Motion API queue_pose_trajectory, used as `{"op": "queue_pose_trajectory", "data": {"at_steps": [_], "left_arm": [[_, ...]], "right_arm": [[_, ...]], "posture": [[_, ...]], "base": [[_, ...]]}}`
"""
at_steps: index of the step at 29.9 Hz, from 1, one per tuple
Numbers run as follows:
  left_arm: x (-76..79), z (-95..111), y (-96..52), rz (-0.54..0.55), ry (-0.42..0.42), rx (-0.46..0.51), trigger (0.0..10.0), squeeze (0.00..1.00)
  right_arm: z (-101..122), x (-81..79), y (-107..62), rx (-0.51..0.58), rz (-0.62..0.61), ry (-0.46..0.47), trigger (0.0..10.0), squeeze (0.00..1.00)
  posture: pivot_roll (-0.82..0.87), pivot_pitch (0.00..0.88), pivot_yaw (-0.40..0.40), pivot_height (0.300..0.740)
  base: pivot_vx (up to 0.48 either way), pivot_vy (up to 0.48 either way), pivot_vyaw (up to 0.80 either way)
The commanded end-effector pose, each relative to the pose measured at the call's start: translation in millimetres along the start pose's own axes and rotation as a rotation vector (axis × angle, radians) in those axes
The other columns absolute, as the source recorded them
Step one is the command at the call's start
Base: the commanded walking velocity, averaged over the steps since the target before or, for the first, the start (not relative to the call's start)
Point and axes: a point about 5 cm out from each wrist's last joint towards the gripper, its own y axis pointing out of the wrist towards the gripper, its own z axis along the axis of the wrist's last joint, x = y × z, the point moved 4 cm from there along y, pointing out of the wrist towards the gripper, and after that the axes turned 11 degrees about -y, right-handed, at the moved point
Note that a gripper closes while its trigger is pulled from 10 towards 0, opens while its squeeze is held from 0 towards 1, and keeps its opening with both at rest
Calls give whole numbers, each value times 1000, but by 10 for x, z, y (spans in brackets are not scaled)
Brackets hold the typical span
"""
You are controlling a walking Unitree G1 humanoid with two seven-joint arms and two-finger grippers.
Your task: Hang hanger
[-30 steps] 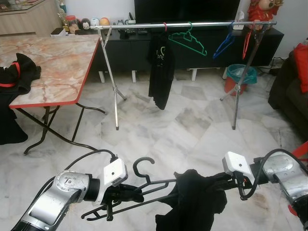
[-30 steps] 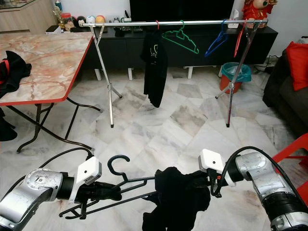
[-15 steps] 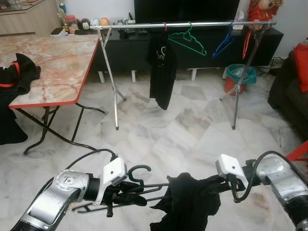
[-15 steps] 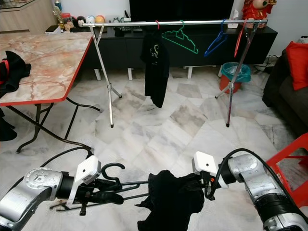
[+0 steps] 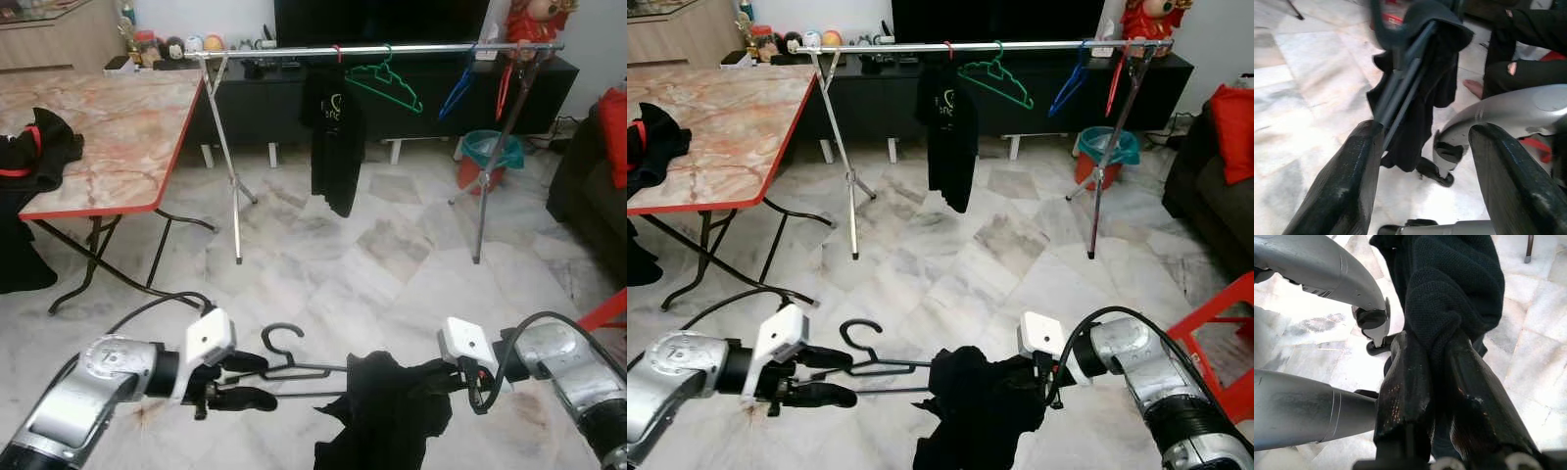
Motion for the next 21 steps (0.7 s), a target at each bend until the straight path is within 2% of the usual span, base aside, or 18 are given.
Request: {"op": "queue_pose_trajectory", "data": {"at_steps": [1,2,3,4,5,6,9,10,11,12,14,15,17,18,19,20,21], "left_arm": [[-122,33,-97,76,17,13,10000,1000],[-203,36,-140,136,24,26,10000,1000],[-377,61,-225,274,59,68,10000,0],[-377,61,-225,274,59,68,10000,0],[-478,67,-289,353,60,95,10000,0],[-669,69,-440,517,50,147,10000,0],[-876,66,-666,748,38,215,10000,0],[-876,66,-666,748,38,215,10000,0],[-906,62,-706,799,36,228,10000,0],[-944,63,-767,886,20,281,10000,0],[-956,71,-794,929,8,322,10000,0],[-985,71,-835,1000,-8,370,10000,0],[-1012,63,-868,1056,-12,395,10000,0],[-1042,54,-907,1117,-28,442,10000,0],[-1042,54,-907,1117,-28,442,10000,0],[-1082,18,-953,1186,-78,484,10000,0],[-1105,-15,-956,1221,-95,490,10000,0]], "right_arm": [[24,45,-22,15,-38,-11,0,0],[13,62,-32,16,-62,-2,0,0],[-17,82,-43,11,-96,8,0,0],[-17,82,-43,11,-96,8,0,0],[-44,97,-49,3,-122,11,0,0],[-107,178,-66,-23,-215,23,0,0],[-200,306,-89,-63,-363,59,0,0],[-200,306,-89,-63,-363,59,0,0],[-221,296,-81,-68,-367,62,0,0],[-253,278,-60,-70,-379,74,0,0],[-262,278,-53,-67,-393,80,0,0],[-268,319,-63,-66,-438,88,0,0],[-280,349,-74,-68,-470,102,0,0],[-294,374,-79,-76,-499,101,0,0],[-294,374,-79,-76,-499,101,0,0],[-320,427,-99,-97,-557,106,0,0],[-328,484,-123,-110,-611,109,0,0]], "posture": [[-10,0,19,740],[-13,0,21,740],[-18,0,23,740],[-18,0,23,740],[-19,0,22,740],[-19,0,18,740],[-14,0,16,740],[-14,0,16,740],[-12,0,14,740],[-11,0,10,740],[-13,0,8,740],[-15,0,7,740],[-15,0,7,740],[-16,0,5,740],[-16,0,5,740],[-15,0,5,740],[-14,0,2,740]], "base": [[0,0,0],[0,0,0],[0,0,0],[0,0,0],[0,0,0],[0,0,0],[0,0,0],[0,0,0],[0,0,0],[0,0,0],[0,0,0],[0,0,0],[0,0,0],[0,0,0],[0,0,0],[0,0,0],[0,0,0]]}}
